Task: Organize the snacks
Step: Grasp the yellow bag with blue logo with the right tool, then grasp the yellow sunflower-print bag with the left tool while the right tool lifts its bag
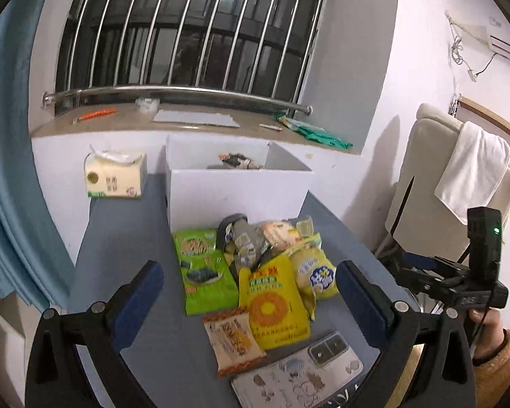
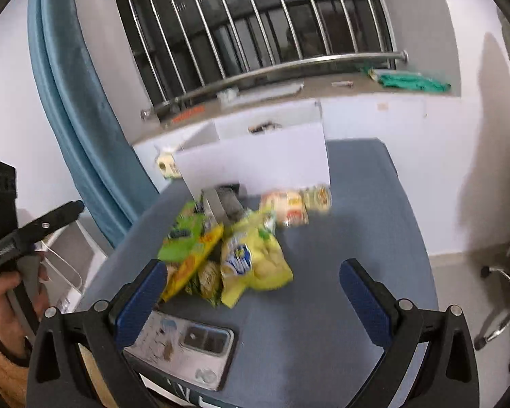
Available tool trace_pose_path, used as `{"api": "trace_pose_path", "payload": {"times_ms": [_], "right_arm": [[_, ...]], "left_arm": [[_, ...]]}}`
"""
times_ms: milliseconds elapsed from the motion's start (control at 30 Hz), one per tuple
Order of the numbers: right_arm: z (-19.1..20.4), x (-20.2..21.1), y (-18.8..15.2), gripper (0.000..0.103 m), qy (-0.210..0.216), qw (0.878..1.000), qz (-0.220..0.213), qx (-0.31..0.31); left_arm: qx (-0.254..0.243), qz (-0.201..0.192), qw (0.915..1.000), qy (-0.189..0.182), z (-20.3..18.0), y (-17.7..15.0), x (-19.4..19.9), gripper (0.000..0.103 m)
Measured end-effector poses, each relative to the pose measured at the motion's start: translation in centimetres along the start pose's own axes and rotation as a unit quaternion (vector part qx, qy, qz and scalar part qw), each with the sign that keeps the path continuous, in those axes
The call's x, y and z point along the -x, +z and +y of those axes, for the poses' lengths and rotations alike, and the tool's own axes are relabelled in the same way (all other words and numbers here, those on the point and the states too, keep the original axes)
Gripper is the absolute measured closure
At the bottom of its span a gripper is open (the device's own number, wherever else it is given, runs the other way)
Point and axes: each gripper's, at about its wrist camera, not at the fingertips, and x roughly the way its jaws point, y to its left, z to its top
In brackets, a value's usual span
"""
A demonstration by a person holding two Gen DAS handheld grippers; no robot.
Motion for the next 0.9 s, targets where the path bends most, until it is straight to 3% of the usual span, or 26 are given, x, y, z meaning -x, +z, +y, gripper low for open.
{"api": "trace_pose_path", "payload": {"times_ms": [733,800,833,900], "right_arm": [[-3.0,-14.2,0.0,0.0,0.092,0.989,0.097,-0.072],[-3.3,-14.4,-0.2,0.013,0.093,0.989,0.088,-0.08],[-3.4,-14.5,-0.2,0.055,0.095,0.988,0.093,-0.083],[-3.8,-14.6,-0.3,0.058,0.115,0.983,0.098,-0.107]], "left_arm": [[0.011,0.067,0.9973,-0.03,-0.4,-3.5,-2.4,0.0],[0.012,0.072,0.9968,-0.033,-0.6,-3.7,-2.8,0.0],[0.012,0.074,0.9967,-0.033,-0.7,-3.7,-3.0,0.0],[0.01,0.08,0.9961,-0.036,-0.9,-3.8,-3.4,0.0]]}}
